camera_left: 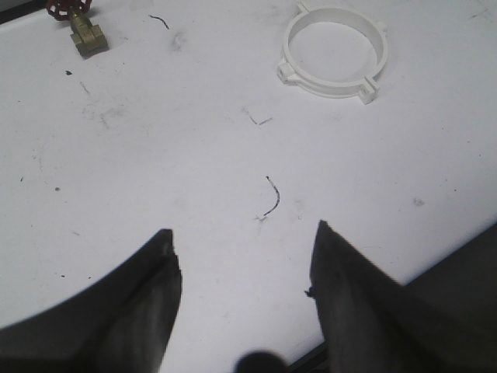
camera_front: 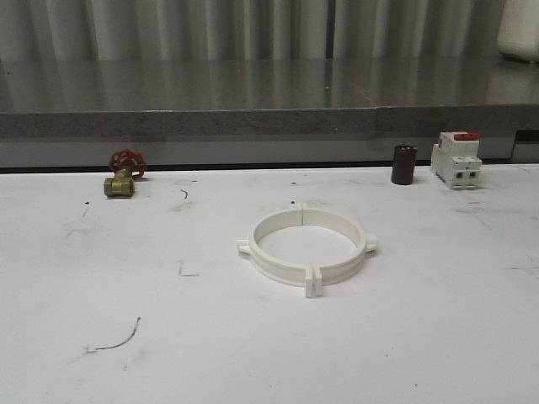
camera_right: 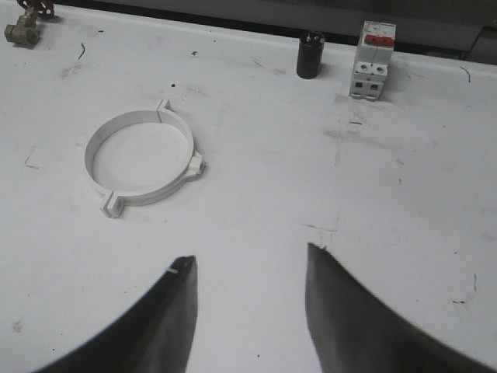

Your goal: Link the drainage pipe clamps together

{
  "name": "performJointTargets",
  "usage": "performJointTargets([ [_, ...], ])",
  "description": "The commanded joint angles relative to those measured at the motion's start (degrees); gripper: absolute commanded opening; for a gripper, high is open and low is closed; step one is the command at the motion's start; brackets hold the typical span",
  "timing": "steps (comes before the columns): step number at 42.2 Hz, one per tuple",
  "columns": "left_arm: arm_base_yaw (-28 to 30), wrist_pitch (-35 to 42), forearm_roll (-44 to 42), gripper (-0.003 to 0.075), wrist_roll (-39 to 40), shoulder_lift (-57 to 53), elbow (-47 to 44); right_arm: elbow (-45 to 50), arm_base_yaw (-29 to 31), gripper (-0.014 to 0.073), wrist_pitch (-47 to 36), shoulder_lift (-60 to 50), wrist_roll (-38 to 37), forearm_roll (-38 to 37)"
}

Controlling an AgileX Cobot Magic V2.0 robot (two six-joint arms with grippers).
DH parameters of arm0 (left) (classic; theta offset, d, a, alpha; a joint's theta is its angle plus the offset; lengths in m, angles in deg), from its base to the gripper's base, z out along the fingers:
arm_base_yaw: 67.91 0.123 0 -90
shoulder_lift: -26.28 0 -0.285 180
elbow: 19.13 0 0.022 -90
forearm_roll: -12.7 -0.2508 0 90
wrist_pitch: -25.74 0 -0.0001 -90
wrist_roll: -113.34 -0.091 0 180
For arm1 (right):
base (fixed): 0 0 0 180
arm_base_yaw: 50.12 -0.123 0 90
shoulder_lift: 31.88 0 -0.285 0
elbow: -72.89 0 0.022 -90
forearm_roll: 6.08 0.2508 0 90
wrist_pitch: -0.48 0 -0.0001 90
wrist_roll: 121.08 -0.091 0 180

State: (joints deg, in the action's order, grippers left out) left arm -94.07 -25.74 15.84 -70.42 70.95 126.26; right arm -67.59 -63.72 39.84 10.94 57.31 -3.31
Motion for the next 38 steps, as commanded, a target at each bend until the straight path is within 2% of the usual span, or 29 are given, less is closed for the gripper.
performJointTargets([
  [1,-0.41,3.63,0.53,0.0363,0.69,-0.05,1.48,-1.3,0.33,0.0342,-3.71,-0.06,-0.03,-0.56],
  [5,-0.41,3.63,0.53,0.0363,0.69,-0.05,1.48,-1.3,0.33,0.0229,-3.76,-0.06,-0.03,-0.56],
  [10,-0.41,3.63,0.53,0.0363,0.69,-0.05,1.48,-1.3,0.33,0.0036,-3.86,-0.06,-0.03,-0.56],
  [14,-0.41,3.63,0.53,0.0363,0.69,-0.05,1.48,-1.3,0.33,-0.0071,-3.72,-0.06,-0.03,-0.56],
  [22,-0.41,3.74,0.53,0.0348,0.69,0.06,1.48,-1.3,0.33,-0.0069,-2.42,-0.06,-0.03,-0.62],
  [26,-0.41,3.74,0.31,0.0221,0.69,0.06,1.48,-1.3,0.33,-0.0069,-2.42,-0.06,-0.03,-0.62],
  [28,-0.41,3.64,0.31,0.0127,0.69,0.06,1.48,-1.3,0.33,-0.0069,-2.42,-0.06,-0.03,-0.62],
  [33,-0.41,3.64,0.31,-0.0023,0.69,0.06,1.48,-1.3,0.33,-0.0069,-2.42,-0.06,-0.03,-0.62],
  [38,-0.41,3.64,0.31,-0.002,0.69,0.06,1.48,-1.3,0.33,-0.0069,-2.42,-0.06,-0.03,-0.62],
])
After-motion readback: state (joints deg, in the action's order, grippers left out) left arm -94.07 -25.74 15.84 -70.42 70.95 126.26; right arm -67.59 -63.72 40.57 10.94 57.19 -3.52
